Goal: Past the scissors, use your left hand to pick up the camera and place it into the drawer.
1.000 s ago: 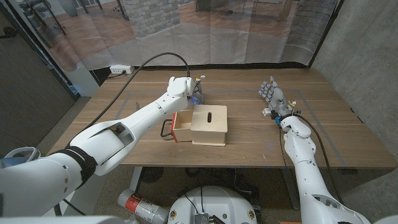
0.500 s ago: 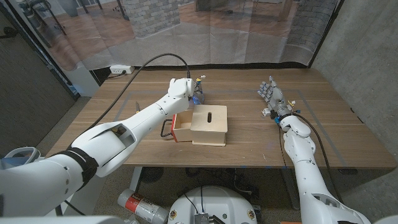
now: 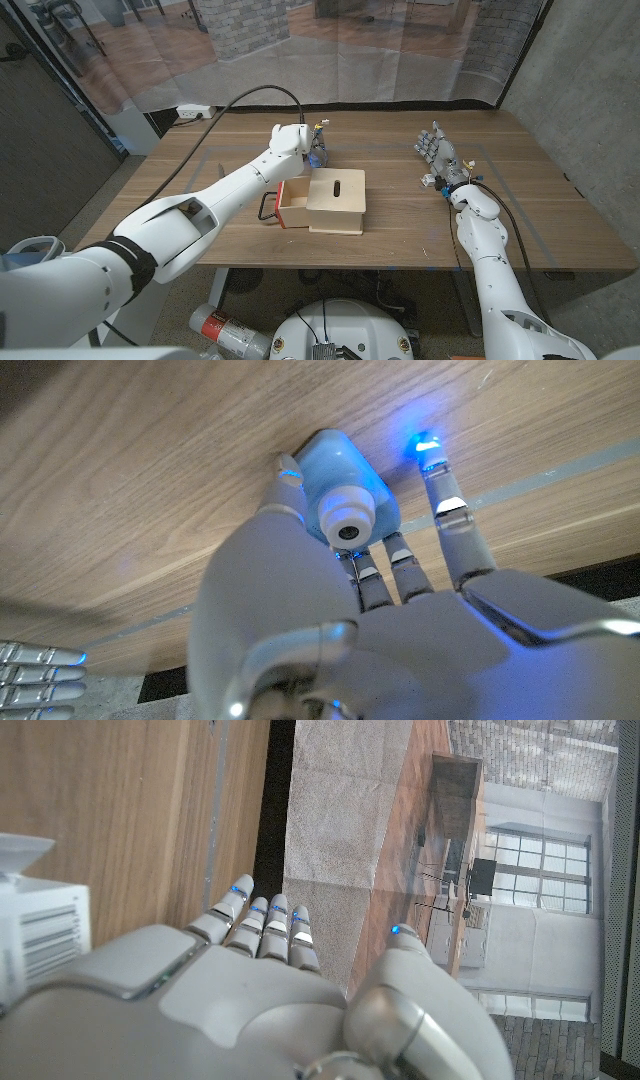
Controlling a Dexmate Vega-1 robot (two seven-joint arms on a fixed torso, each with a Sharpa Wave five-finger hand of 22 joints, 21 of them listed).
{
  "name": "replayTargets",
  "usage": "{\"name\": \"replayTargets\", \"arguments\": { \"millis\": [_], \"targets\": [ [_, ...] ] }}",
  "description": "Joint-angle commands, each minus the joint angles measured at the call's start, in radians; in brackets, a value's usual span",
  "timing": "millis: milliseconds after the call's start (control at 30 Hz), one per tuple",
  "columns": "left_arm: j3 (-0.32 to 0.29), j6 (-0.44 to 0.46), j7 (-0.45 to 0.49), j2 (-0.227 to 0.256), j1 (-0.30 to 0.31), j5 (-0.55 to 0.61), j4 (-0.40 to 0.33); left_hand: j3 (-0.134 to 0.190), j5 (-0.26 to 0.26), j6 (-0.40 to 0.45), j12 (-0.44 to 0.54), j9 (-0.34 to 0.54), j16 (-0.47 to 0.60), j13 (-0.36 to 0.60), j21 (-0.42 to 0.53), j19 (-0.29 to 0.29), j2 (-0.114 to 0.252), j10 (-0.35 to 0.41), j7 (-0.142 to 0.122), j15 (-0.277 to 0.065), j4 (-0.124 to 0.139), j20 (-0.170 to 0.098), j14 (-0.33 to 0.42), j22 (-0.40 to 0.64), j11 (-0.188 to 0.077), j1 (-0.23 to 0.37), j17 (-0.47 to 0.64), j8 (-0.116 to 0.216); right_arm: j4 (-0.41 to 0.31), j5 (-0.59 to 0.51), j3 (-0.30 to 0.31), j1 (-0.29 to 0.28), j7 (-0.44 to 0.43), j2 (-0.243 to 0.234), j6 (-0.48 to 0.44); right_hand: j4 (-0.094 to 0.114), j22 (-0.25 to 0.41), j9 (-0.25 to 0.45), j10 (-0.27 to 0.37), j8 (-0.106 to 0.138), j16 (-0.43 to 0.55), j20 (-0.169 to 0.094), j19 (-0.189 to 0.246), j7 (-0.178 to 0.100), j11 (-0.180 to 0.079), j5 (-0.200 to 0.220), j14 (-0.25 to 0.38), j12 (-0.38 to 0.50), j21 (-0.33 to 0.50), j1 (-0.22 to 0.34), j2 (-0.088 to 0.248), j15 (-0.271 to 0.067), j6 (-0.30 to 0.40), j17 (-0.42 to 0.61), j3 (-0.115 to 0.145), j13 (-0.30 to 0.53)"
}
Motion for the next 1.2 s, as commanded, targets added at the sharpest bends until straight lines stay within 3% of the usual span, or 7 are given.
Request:
{"name": "replayTargets", "arguments": {
  "millis": [33, 600, 1200],
  "targets": [
    [-0.007, 0.011, -0.012, 0.014, -0.009, -0.008, -0.019, 0.008, -0.006, 0.009, 0.001, 0.005, 0.0, 0.004, -0.004, 0.0, 0.027, 0.006, 0.006, -0.026, 0.013, -0.002, 0.035, 0.003, 0.002, 0.021, 0.005, 0.003, -0.006, -0.002, -0.002, 0.002, -0.01, 0.006, -0.001, -0.007, 0.004, 0.005, 0.007, 0.001, 0.001, -0.011, 0.006, -0.002, -0.002, -0.002, 0.008, -0.003, -0.003, 0.007, 0.005, -0.002, 0.008, 0.006, 0.003, 0.005],
    [-0.014, 0.008, -0.013, 0.026, -0.016, -0.009, -0.041, 0.017, -0.013, 0.011, 0.0, 0.007, 0.0, 0.009, -0.008, 0.013, 0.032, 0.013, 0.013, -0.026, 0.013, -0.005, 0.045, 0.002, 0.011, 0.035, 0.01, 0.0, -0.011, -0.001, -0.002, 0.003, -0.019, 0.011, 0.004, -0.009, 0.004, 0.005, 0.007, 0.001, 0.0, -0.012, 0.009, -0.003, -0.004, -0.002, 0.008, -0.004, -0.01, 0.007, 0.007, -0.002, 0.008, 0.006, 0.003, 0.005],
    [-0.037, 0.067, -0.041, 0.068, 0.013, 0.008, -0.143, 0.016, -0.019, 0.029, 0.001, 0.008, 0.002, 0.015, -0.017, 0.017, 0.029, 0.029, 0.019, -0.023, 0.023, -0.011, 0.063, 0.002, 0.014, 0.027, 0.014, 0.002, -0.026, -0.004, -0.011, -0.001, -0.023, 0.017, 0.005, -0.01, 0.004, 0.005, 0.009, 0.002, -0.001, -0.012, 0.011, -0.002, -0.001, -0.002, 0.009, -0.003, -0.016, 0.006, 0.008, -0.002, 0.009, 0.006, 0.003, 0.006]
  ]
}}
